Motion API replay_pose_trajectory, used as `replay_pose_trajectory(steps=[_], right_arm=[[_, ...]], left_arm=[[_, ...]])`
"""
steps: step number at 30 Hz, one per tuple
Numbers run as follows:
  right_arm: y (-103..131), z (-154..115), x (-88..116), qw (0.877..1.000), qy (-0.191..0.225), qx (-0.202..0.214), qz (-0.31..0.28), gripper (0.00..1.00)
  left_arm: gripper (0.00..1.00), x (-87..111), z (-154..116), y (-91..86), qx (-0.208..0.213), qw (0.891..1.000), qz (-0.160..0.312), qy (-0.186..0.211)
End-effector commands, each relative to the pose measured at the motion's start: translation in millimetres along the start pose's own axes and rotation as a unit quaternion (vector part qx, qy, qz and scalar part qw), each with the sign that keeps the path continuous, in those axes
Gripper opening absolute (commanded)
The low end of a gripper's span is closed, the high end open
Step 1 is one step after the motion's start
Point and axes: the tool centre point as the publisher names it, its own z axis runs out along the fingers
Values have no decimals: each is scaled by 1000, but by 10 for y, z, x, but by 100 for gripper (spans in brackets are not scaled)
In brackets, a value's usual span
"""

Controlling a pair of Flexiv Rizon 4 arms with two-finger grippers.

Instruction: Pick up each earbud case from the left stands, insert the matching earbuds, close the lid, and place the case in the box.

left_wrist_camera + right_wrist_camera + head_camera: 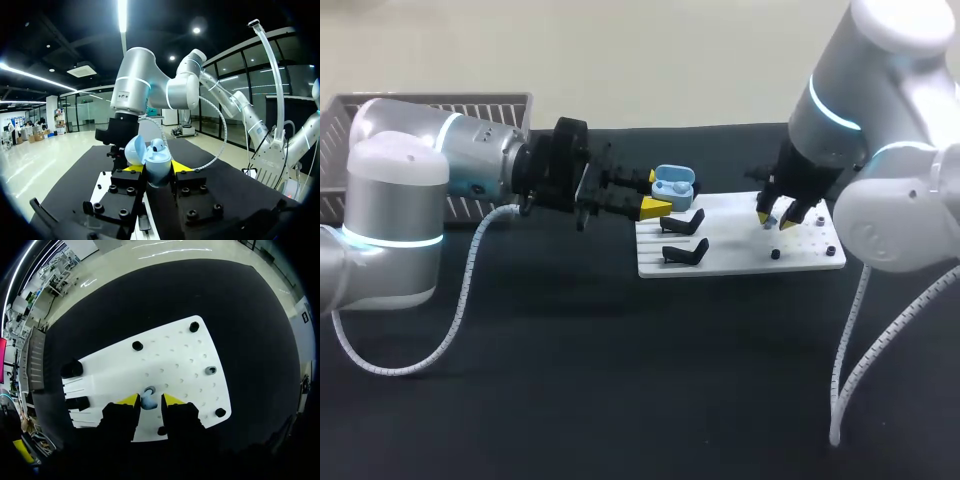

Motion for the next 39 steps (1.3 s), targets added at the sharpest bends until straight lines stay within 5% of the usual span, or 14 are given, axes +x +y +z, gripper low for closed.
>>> replay_pose_trajectory(steps=[1,11,16,23,39], right_arm=[[4,2,-11,1000,3,2,0,28],[21,33,-44,1000,5,5,0,21],[19,45,-42,1000,7,7,2,0],[-6,-64,28,1000,4,5,6,0],[9,-1052,417,999,-21,-7,-27,0]], left_arm=[[0,8,2,-4,-1,1000,1,-1],[0,8,2,-4,-1,1000,1,-1],[0,8,2,-4,-1,1000,1,-1],[0,8,2,-4,-1,1000,1,-1],[0,8,2,-4,-1,1000,1,-1]])
